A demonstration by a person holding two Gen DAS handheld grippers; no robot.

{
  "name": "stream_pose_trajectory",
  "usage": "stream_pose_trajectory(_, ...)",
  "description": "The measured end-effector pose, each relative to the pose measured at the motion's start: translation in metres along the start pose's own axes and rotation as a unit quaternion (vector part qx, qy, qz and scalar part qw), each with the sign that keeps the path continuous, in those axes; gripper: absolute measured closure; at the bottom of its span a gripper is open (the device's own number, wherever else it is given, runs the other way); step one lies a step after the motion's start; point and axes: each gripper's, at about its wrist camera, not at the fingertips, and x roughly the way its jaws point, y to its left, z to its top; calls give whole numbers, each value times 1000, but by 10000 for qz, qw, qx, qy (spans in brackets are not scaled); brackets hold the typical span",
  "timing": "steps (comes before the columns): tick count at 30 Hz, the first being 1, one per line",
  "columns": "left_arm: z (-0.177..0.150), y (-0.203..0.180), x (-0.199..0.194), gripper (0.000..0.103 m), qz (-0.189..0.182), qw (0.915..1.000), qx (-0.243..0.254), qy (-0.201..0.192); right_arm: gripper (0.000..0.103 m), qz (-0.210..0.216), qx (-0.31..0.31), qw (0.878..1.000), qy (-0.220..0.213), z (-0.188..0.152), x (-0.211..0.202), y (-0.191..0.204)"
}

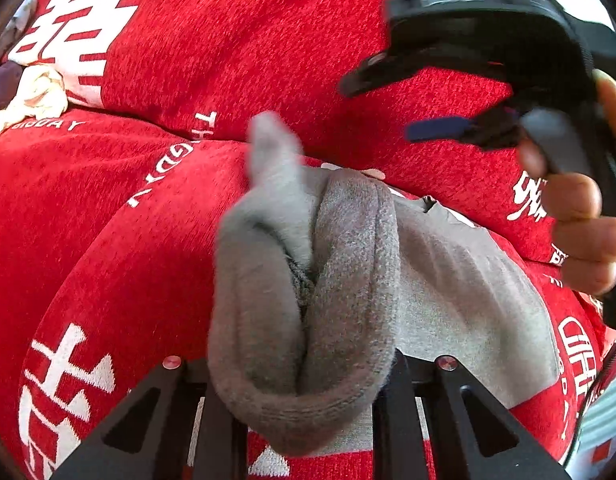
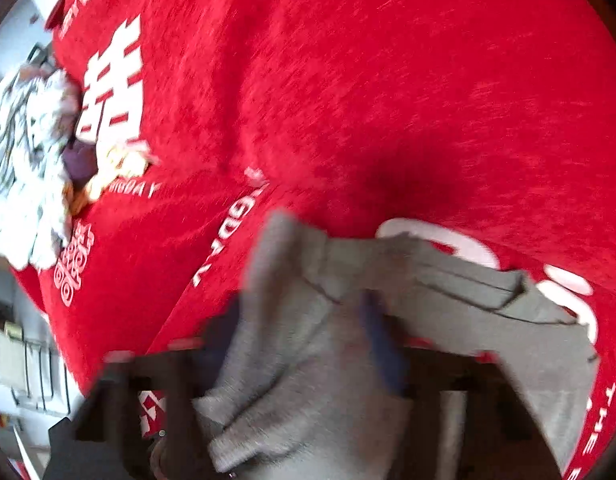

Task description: Fold small clothes

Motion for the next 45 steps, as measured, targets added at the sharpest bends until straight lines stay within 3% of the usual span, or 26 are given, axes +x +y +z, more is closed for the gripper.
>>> stream_pose_trajectory(6, -2, -1, 0, 84, 66, 10000, 43, -10, 24, 147, 1144, 9895, 868, -14, 28, -37)
stream_pose_trajectory(10, -3, -1, 0, 84, 89, 9999, 66, -26, 24, 521, 1384, 9828, 1104, -7, 59, -33)
stream_pose_trajectory(13, -3, -2, 0, 84, 111, 9999, 104, -42, 24, 627, 1108, 9824, 1366, 1, 83, -6)
stream_pose_trajectory(17, -5, -9, -5, 84, 180, 9995, 232, -106, 24, 295, 204, 9851, 1680, 8, 106, 46)
stream_pose_trajectory(22, -6, -12, -6, 84, 244, 9991, 314, -125, 24, -671, -901, 9694, 2181, -2, 135, 89)
stream_pose_trajectory(23, -6, -12, -6, 84, 239, 9991, 313, -122, 31, -838, -1135, 9636, 2270, -6, 141, 93)
stream_pose_trajectory(24, -7, -11, -6, 84, 236, 9992, 305, -121, 41, -1076, -1380, 9582, 2264, -9, 144, 96)
stream_pose_trajectory(25, -7, -11, -6, 84, 233, 9992, 296, -121, 58, -1270, -1553, 9541, 2224, -11, 144, 98)
stream_pose_trajectory(27, -7, -11, -6, 84, 221, 9992, 293, -127, 82, -1185, -1647, 9580, 2028, -10, 133, 96)
stream_pose_trajectory(28, -7, -11, -7, 84, 213, 9992, 304, -151, 87, -1094, -1612, 9618, 1922, -9, 125, 93)
stream_pose_trajectory(32, -10, -24, -19, 84, 219, 9983, 479, -257, 89, -611, -1387, 9790, 1360, -10, 86, 68)
stream_pose_trajectory(36, -14, -55, -35, 84, 613, 9910, 1031, -594, 89, -250, -1161, 9877, 1020, -8, 53, 38)
stream_pose_trajectory(42, -23, -109, -33, 84, 1381, 9729, 1734, -651, 89, 118, -1108, 9910, 740, -1, 32, 20)
stream_pose_trajectory(45, -25, -126, -31, 84, 1493, 9705, 1796, -596, 89, 331, -984, 9926, 634, -2, 16, 0)
